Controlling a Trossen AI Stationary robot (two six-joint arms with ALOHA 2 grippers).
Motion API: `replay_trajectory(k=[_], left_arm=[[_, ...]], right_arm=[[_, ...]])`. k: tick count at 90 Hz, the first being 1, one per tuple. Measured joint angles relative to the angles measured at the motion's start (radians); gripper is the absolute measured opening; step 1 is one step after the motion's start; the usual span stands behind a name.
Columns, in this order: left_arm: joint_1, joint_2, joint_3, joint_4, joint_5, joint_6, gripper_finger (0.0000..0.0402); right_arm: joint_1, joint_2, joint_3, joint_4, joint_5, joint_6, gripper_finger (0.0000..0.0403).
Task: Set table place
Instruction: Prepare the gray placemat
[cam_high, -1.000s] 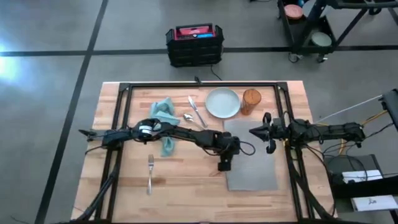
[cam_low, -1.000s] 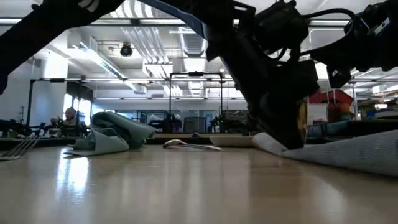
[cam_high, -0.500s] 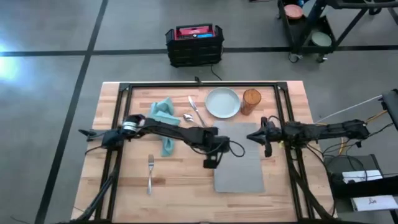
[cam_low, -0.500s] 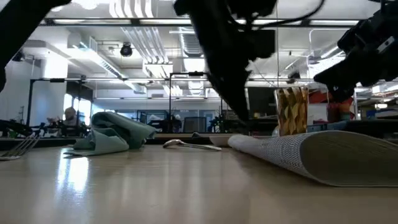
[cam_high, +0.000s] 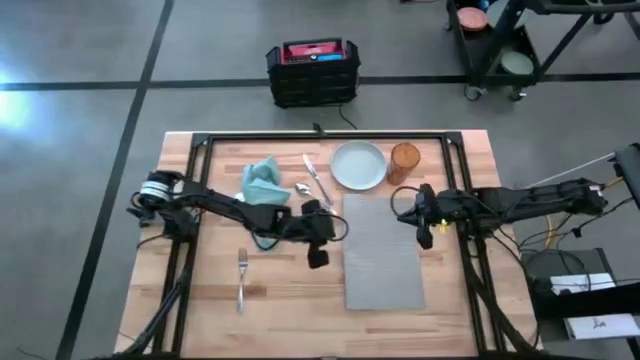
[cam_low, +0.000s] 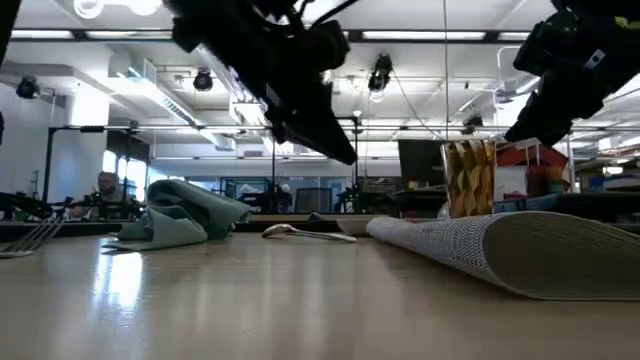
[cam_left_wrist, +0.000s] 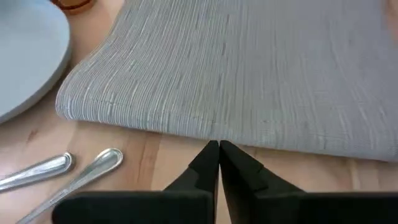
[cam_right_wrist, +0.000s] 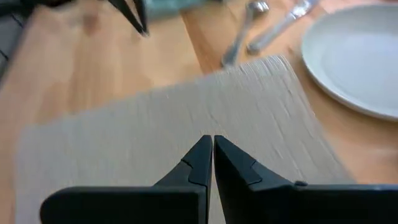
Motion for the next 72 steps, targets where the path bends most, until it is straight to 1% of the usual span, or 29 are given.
replay_trajectory(k=[11,28,45,56,63,72], left_arm=[[0.001,-0.006,-0.009,0.026,0.000,-0.003,0.0000],[0.003,0.000,-0.010,0.093,0.000,-0.002,0.0000],[0.030,0.000,-0.009,0.173,0.000,-0.009,0.0007],[0.066,0.009,0.011,0.173,0.003,-0.018,0.0035],[0.090,0.031,0.048,0.156,0.026,-0.001,0.0065],[0.120,0.080,0.126,0.100,0.034,0.035,0.0109]], right_arm=[[0.000,0.052,0.045,-0.085,0.017,0.047,0.0002],[0.007,0.086,0.041,-0.045,0.018,0.236,0.0002],[0.043,0.091,-0.004,-0.047,0.031,0.309,0.0002],[0.073,0.090,-0.048,-0.011,0.048,0.357,0.0002],[0.101,0.090,-0.081,0.036,0.052,0.383,0.0002],[0.145,0.090,-0.117,0.107,0.052,0.416,0.0002]])
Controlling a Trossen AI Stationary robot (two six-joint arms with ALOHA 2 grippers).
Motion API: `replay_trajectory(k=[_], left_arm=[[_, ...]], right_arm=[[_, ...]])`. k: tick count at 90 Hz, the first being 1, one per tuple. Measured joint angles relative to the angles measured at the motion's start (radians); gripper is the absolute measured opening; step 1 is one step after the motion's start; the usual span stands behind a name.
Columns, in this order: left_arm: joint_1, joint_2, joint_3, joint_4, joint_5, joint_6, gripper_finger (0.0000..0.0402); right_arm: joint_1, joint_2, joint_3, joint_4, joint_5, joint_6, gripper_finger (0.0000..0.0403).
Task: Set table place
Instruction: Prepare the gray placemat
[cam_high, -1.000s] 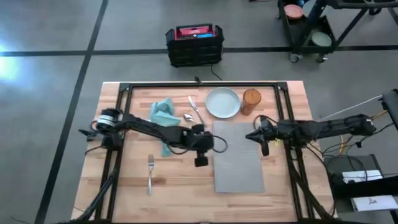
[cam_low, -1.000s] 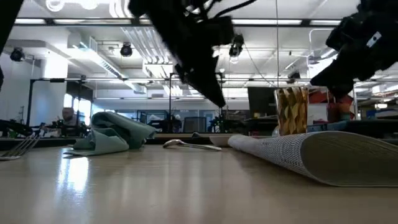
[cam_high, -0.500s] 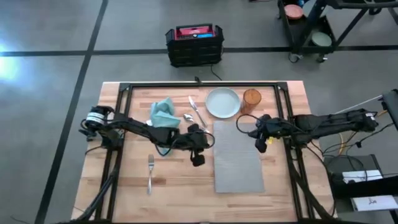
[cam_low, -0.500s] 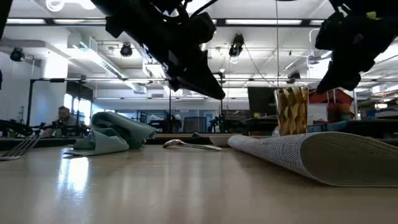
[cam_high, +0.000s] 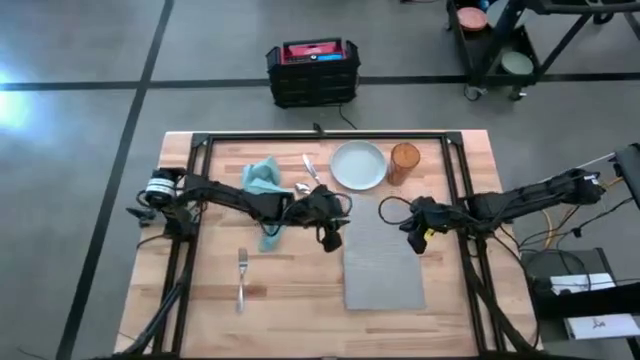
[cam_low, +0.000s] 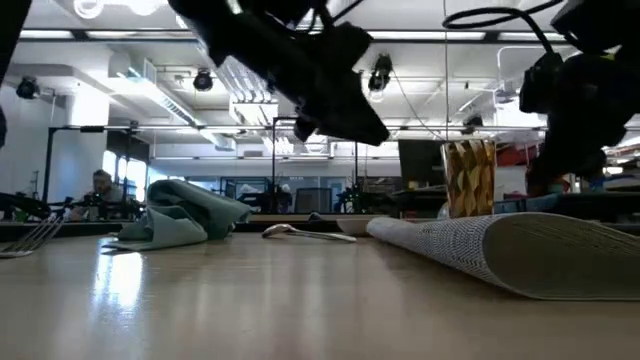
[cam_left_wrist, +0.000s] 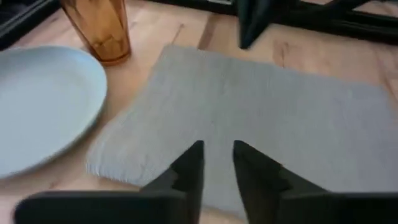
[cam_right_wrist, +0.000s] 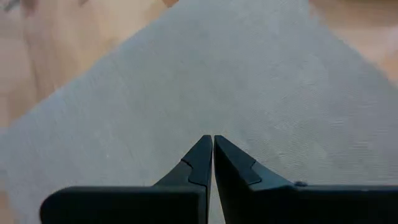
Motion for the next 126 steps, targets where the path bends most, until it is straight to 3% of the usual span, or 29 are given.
replay_trajectory(k=[21,42,88,126], left_arm=[[0.069,0.149,0.215,-0.240,0.014,0.030,0.0183],[0.111,0.273,0.367,-0.353,0.014,0.098,0.0211],[0.111,0.290,0.412,-0.521,0.024,0.095,0.0175],[0.113,0.288,0.421,-0.483,0.181,0.140,0.0176]], right_arm=[[0.103,0.054,-0.091,0.242,0.051,0.053,0.0002],[0.147,0.157,-0.112,0.288,0.139,0.056,0.0002],[0.257,0.456,-0.100,0.448,0.164,0.071,0.0002],[0.395,0.659,0.054,0.448,0.161,0.022,0.0002]])
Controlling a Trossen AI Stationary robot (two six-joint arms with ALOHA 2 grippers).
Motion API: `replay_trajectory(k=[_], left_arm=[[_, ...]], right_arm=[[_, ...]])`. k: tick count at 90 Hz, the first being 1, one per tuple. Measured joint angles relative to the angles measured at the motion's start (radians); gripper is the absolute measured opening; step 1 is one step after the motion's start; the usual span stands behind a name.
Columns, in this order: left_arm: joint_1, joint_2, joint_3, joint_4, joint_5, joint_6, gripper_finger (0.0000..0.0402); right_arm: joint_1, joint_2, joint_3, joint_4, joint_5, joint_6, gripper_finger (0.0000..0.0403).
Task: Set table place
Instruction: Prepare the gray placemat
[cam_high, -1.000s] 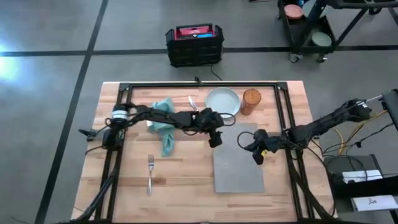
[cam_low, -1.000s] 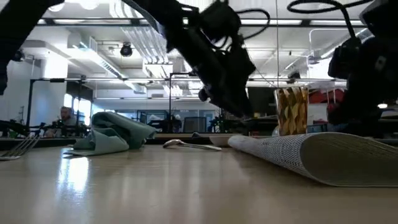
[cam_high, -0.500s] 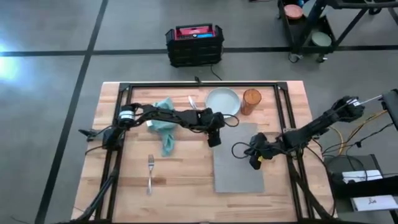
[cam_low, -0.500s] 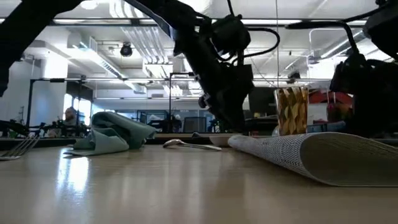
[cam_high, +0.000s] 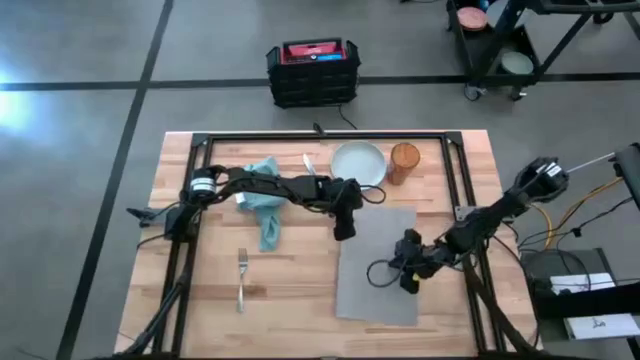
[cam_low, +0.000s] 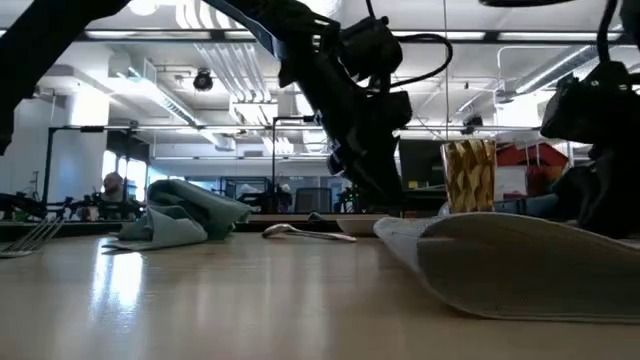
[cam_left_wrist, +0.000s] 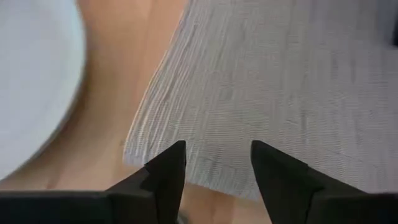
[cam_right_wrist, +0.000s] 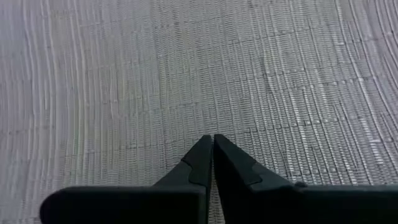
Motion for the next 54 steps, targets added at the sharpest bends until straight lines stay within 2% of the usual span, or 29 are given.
replay_trajectory(k=[17,31,54], left_arm=[[0.027,0.002,-0.001,0.082,0.001,0.022,0.0203],[0.057,0.027,-0.002,0.071,0.030,0.022,0.0219],[0.076,0.041,-0.006,0.086,0.078,0.055,0.0220]], right_arm=[[0.018,0.081,0.043,0.006,0.017,-0.005,0.0002],[0.028,0.104,0.056,0.006,0.017,-0.007,0.0002],[0.031,0.102,0.055,0.004,0.018,-0.007,0.0002]])
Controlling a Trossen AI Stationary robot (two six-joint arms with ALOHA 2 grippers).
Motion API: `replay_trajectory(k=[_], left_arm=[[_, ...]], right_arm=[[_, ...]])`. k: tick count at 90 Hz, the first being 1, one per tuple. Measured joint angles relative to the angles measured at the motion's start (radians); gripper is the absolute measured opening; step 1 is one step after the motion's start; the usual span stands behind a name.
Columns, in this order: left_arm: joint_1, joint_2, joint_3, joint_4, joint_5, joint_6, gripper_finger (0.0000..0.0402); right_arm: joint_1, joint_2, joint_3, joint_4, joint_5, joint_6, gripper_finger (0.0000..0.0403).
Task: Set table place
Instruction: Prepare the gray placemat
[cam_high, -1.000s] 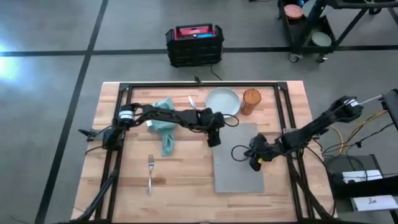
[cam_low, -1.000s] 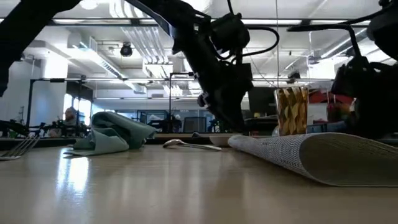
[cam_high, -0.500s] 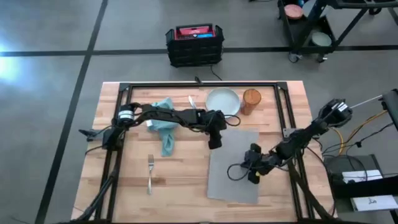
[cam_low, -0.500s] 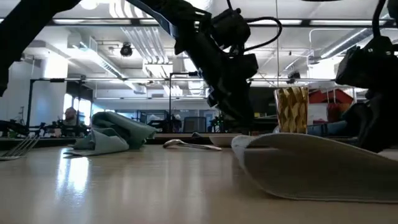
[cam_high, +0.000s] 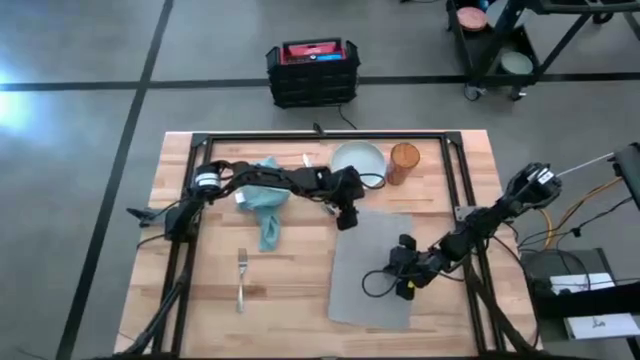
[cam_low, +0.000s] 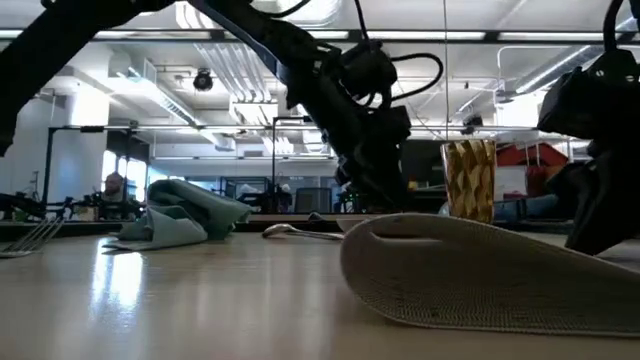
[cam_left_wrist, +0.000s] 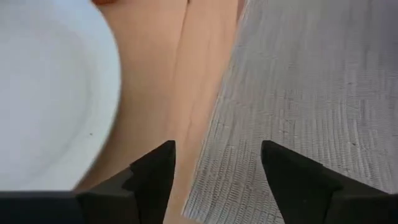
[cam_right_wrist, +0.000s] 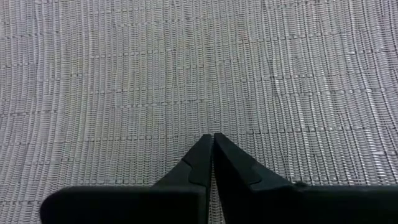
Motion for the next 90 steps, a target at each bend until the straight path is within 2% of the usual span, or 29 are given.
replay_trajectory(k=[25,49,68,77,90], left_arm=[[0.003,0.004,-0.011,0.000,0.006,0.066,0.0201],[0.003,0.022,-0.018,0.002,0.010,0.084,0.0198],[0.004,0.034,-0.018,0.006,0.097,0.084,0.0192],[0.002,0.033,-0.018,-0.001,0.111,0.081,0.0178],[0.002,0.031,-0.018,-0.008,0.189,0.076,0.0150]], right_arm=[[0.000,-0.002,-0.001,-0.001,0.002,-0.010,0.0002],[0.000,-0.002,-0.003,0.003,0.006,-0.010,0.0002],[0.002,-0.001,-0.004,0.008,0.021,-0.010,0.0002],[0.002,-0.001,-0.004,0.010,0.022,-0.022,0.0002],[0.002,-0.001,-0.004,0.010,0.024,-0.037,0.0002]])
